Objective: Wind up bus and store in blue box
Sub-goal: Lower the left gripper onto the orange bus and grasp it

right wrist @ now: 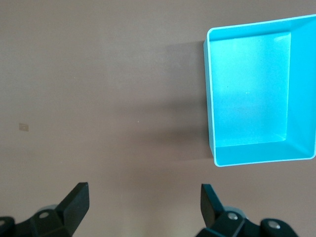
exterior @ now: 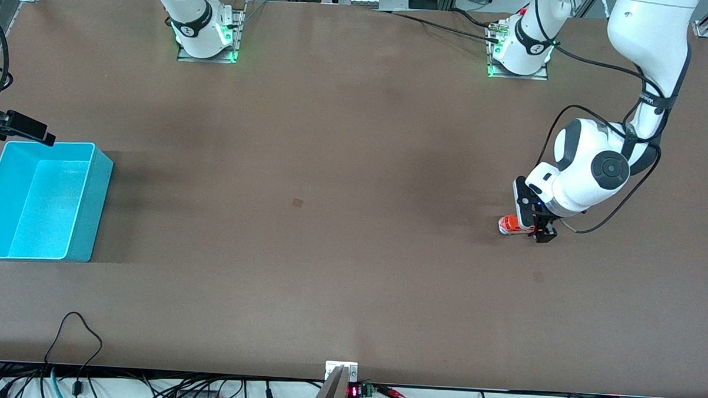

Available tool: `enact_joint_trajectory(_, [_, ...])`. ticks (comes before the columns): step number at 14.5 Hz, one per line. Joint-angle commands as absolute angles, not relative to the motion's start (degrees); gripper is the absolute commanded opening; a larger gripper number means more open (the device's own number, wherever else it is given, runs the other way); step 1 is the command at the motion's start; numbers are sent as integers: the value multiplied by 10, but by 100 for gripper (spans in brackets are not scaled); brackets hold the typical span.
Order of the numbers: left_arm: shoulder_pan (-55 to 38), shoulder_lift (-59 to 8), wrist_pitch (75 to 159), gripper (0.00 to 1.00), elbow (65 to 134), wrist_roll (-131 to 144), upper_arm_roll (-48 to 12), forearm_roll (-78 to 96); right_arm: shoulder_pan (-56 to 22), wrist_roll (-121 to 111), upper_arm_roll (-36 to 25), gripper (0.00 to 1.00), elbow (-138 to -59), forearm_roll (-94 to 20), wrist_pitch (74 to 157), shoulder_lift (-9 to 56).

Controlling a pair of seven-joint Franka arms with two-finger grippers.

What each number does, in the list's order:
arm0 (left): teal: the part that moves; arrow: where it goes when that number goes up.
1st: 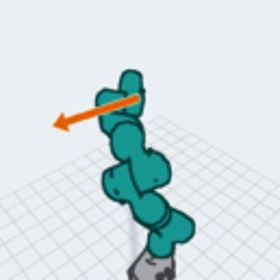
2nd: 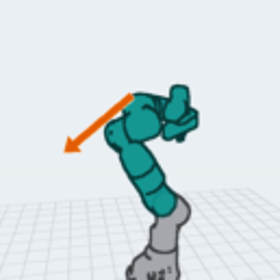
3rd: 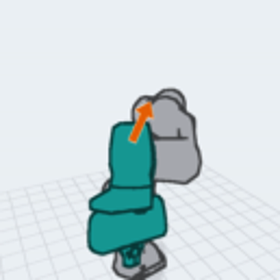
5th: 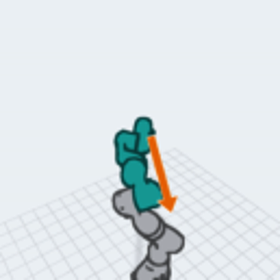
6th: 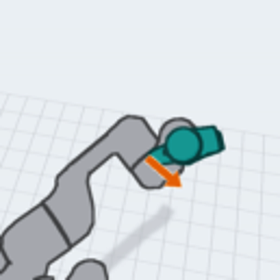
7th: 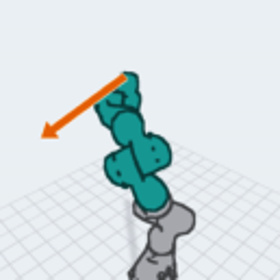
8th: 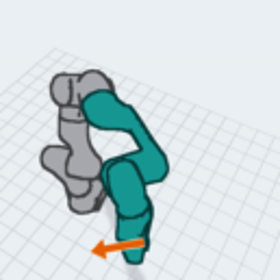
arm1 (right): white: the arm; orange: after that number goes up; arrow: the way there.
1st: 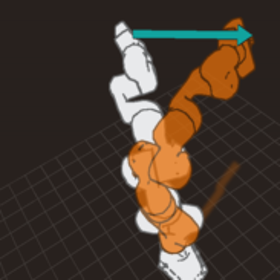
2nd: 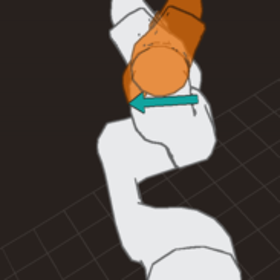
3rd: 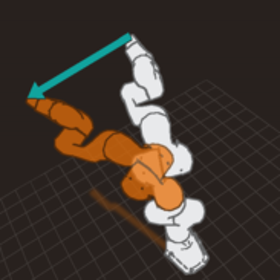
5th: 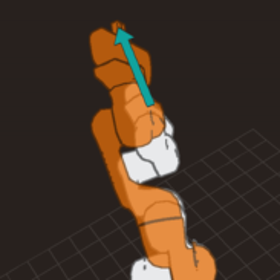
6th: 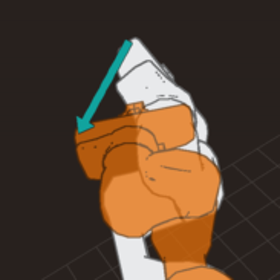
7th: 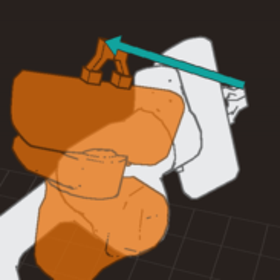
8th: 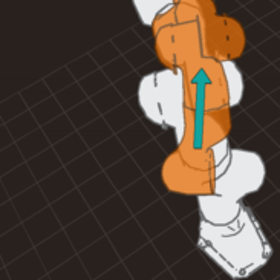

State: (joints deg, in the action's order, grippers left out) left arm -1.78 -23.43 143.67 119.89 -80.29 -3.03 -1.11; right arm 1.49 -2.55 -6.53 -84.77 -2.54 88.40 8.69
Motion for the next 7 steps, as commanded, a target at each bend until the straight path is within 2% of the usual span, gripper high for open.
enact_joint_trajectory(1, [-8,-253,1459,100,1192,-826,-30,-10,17,-25,-62,100,-854,-21,890,82])
enact_joint_trajectory(2, [-6,-257,1459,100,1193,-827,-31,-10,17,-25,-62,100,-854,-22,890,82])
enact_joint_trajectory(3, [-6,-259,1460,92,1193,-831,-31,-10,17,-26,-62,100,-853,-21,890,82])
enact_joint_trajectory(5, [-7,-265,1460,56,1192,-851,-31,-10,16,-28,-61,100,-853,-22,890,82])
enact_joint_trajectory(7, [-6,-268,1460,33,1191,-852,-31,-10,16,-29,-61,100,-853,-22,891,82])
